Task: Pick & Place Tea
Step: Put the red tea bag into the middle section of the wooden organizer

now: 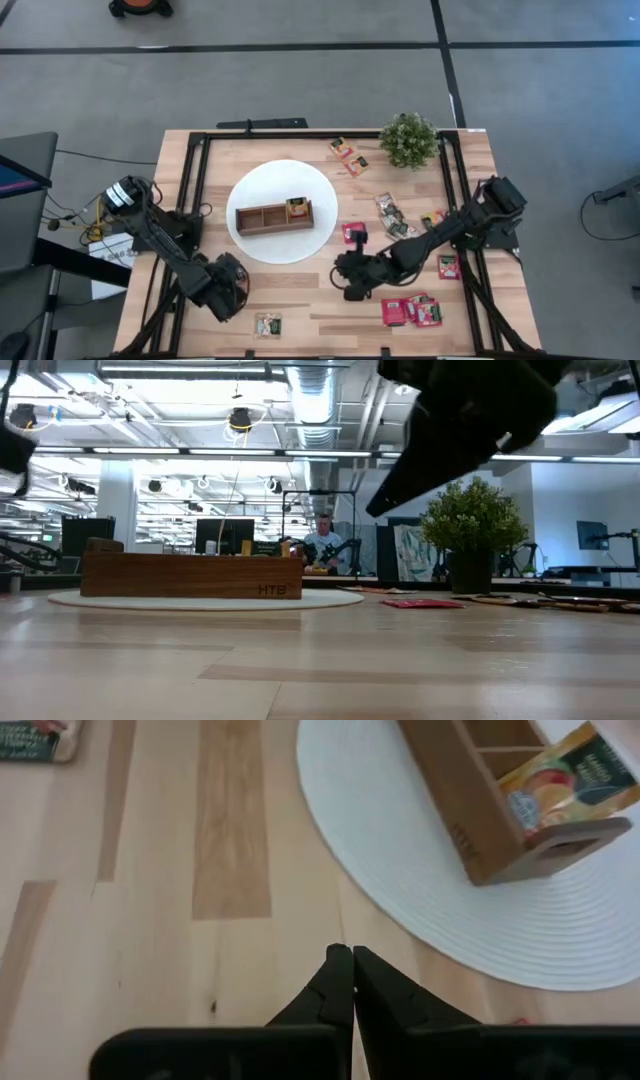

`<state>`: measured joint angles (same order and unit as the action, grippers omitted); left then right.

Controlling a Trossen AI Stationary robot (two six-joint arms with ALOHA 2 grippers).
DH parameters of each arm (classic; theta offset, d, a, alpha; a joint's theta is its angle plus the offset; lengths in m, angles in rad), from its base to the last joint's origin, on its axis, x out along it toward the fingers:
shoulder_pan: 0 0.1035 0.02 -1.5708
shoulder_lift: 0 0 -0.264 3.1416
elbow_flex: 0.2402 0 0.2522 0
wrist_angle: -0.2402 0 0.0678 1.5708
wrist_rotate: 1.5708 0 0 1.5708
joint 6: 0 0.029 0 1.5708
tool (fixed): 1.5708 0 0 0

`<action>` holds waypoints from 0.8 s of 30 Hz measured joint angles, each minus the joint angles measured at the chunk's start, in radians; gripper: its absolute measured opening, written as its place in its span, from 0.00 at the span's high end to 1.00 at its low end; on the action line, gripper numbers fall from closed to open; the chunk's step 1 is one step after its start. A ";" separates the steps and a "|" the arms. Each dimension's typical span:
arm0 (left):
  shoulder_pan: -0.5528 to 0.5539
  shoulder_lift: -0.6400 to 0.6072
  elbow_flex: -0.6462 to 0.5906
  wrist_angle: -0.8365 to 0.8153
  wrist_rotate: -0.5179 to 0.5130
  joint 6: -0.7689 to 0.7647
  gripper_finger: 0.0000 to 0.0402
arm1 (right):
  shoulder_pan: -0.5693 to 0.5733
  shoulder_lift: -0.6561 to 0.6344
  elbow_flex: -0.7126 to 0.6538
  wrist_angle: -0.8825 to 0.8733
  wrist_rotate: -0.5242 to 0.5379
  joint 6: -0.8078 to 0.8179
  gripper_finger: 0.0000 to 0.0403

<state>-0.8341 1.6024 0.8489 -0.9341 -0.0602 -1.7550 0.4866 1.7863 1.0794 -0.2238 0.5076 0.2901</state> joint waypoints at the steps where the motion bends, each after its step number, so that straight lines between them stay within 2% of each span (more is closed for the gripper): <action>1: 0.001 0.000 -0.028 0.037 0.004 -0.021 0.63 | 0.008 0.000 -0.006 0.002 0.000 0.000 0.99; 5: 0.024 -0.009 -0.085 0.106 -0.032 -0.045 0.64 | 0.037 0.000 -0.006 0.012 0.000 -0.028 0.99; 7: 0.040 -0.006 -0.087 0.123 -0.117 0.005 0.65 | 0.045 0.000 -0.006 0.034 -0.002 -0.051 0.99; 11: 0.064 0.001 -0.072 0.243 -0.285 0.175 0.68 | 0.044 0.000 -0.005 0.050 -0.007 -0.062 0.99; 18: 0.097 0.001 -0.066 0.619 -0.408 0.543 0.71 | 0.044 0.000 -0.005 0.046 -0.011 -0.062 0.99; 22: 0.132 -0.006 -0.019 0.638 -0.503 0.671 0.71 | 0.044 0.000 -0.005 0.046 -0.011 -0.062 0.99; 24: 0.179 -0.005 0.007 0.642 -0.476 0.760 0.70 | 0.044 0.000 -0.005 0.045 -0.011 -0.062 0.99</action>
<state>-0.6552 1.5971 0.8558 -0.2921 -0.5361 -0.9955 0.5304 1.7866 1.0740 -0.1783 0.4961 0.2283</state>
